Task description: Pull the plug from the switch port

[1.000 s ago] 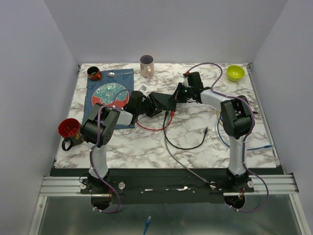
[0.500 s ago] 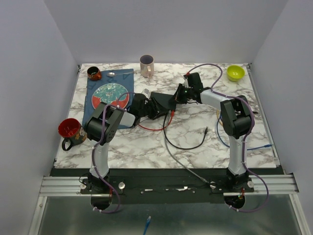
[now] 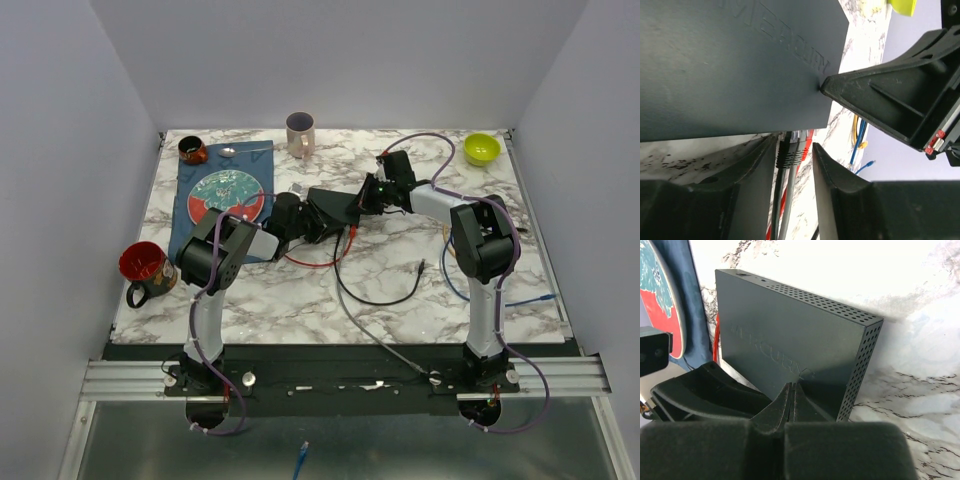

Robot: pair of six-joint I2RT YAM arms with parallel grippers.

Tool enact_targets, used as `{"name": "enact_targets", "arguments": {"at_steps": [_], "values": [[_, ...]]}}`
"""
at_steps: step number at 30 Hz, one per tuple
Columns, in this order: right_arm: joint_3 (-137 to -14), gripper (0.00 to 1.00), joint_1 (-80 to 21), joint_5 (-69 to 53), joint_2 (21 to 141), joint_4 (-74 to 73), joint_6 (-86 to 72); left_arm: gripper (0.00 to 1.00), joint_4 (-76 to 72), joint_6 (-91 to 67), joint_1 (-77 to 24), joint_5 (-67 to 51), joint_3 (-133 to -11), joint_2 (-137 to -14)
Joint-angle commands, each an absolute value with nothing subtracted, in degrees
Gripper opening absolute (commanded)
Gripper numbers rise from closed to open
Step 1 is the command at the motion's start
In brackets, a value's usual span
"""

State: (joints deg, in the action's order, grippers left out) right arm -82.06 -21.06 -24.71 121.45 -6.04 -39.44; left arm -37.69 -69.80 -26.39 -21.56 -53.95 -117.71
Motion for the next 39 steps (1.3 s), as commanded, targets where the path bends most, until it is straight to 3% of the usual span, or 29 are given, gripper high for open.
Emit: {"name": "enact_targets", "arguments": {"at_steps": [1, 32, 39], "values": [[-80.51, 0.00, -21.27, -23.03, 121.55, -7.73, -39.20, 0.41, -39.11, -71.28, -26.63, -19.34, -54.67, -119.18], [-80.33, 0.01, -21.36, -23.20, 122.26, -7.65, -39.55, 0.38, -33.22, -75.23, -28.04, -12.39, -55.99, -118.92], [-79.89, 0.01, -21.45, -23.29, 122.43, -7.56, -39.55, 0.22, -31.82, -75.41, -28.04, -11.25, -56.08, -118.74]]}}
